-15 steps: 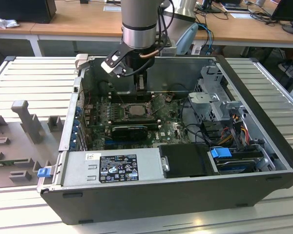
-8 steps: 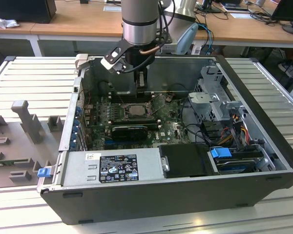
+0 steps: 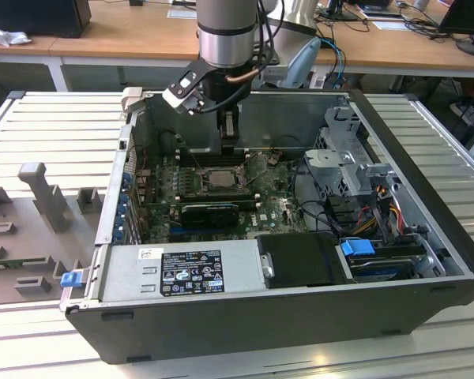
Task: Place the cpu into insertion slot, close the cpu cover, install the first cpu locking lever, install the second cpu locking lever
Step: 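Close the cpu cover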
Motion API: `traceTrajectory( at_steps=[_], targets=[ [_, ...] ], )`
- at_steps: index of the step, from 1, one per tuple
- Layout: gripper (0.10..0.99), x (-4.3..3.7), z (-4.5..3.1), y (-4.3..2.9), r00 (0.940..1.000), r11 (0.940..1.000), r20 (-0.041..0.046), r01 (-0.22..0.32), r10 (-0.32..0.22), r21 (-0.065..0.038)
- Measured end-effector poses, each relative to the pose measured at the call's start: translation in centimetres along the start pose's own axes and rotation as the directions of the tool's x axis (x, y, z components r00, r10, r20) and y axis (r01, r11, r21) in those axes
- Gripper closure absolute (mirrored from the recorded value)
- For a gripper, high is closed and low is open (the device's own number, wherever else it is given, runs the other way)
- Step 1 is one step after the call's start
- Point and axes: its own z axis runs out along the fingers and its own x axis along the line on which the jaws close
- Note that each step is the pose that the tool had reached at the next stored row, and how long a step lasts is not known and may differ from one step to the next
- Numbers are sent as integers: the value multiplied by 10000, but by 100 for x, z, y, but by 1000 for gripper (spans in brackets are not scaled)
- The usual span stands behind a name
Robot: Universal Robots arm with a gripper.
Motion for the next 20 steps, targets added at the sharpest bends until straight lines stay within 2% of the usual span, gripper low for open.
traceTrajectory(
  at_steps=[20],
  targets=[
    [980, 2, -72, 4, 10000, 10000, -1, 1, -1, 0]
  ],
)
